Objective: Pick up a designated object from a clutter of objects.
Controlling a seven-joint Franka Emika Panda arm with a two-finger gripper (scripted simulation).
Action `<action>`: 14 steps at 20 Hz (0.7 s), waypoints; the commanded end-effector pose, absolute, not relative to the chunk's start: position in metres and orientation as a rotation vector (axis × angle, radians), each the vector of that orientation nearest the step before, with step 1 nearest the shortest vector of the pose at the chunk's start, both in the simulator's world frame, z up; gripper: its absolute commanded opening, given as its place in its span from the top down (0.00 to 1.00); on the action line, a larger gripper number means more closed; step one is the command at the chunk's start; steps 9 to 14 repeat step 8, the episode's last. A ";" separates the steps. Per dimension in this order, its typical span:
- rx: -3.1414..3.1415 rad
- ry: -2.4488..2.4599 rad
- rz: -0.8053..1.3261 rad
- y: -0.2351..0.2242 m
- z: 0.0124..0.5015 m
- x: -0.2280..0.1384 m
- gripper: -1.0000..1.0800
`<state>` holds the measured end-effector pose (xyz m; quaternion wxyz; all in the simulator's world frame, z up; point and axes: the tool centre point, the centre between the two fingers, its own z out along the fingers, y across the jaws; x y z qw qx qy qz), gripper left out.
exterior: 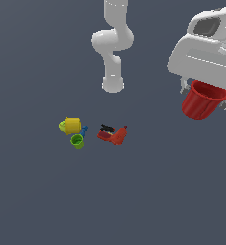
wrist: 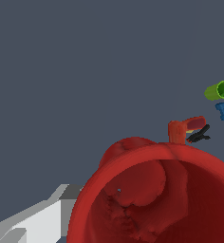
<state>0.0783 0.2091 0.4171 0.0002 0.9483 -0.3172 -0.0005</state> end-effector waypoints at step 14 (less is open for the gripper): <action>2.980 -0.997 0.000 0.211 0.431 0.082 1.00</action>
